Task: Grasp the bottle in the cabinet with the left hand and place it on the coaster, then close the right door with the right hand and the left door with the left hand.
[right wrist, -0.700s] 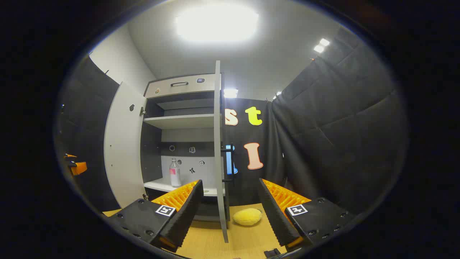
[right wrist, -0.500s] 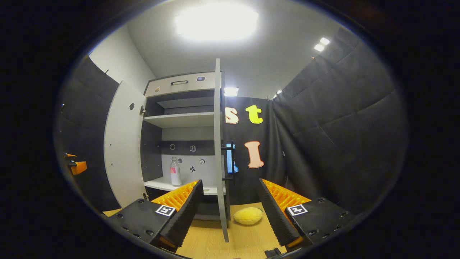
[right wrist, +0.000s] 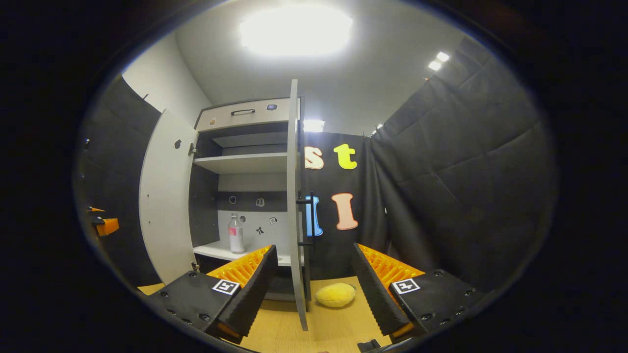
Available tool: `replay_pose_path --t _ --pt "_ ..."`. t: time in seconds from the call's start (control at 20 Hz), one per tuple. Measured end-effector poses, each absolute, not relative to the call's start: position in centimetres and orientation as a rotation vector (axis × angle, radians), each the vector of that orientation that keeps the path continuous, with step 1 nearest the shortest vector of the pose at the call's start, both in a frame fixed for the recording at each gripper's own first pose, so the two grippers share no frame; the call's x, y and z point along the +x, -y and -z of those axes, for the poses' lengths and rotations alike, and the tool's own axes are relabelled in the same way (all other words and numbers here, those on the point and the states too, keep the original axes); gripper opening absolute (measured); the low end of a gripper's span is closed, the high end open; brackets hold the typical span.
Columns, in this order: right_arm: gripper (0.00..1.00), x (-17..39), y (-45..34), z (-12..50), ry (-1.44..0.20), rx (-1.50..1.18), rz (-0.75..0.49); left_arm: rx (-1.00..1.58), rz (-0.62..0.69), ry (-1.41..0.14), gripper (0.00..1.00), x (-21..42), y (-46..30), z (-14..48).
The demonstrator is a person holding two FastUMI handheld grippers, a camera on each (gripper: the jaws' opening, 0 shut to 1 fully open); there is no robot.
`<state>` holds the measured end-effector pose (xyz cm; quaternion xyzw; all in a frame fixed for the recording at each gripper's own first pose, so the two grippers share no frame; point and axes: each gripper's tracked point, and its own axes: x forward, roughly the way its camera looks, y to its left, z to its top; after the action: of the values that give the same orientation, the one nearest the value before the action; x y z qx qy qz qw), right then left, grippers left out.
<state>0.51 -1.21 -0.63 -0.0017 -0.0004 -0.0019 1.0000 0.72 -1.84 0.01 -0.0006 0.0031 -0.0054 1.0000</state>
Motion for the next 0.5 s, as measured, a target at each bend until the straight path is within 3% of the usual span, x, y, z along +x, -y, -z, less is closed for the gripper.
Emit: replay_pose_path --t 0.5 --pt "0.96 1.3 3.6 3.0 -0.033 -0.004 -0.022 -0.044 0.089 0.038 0.92 3.7 7.8 -2.2"
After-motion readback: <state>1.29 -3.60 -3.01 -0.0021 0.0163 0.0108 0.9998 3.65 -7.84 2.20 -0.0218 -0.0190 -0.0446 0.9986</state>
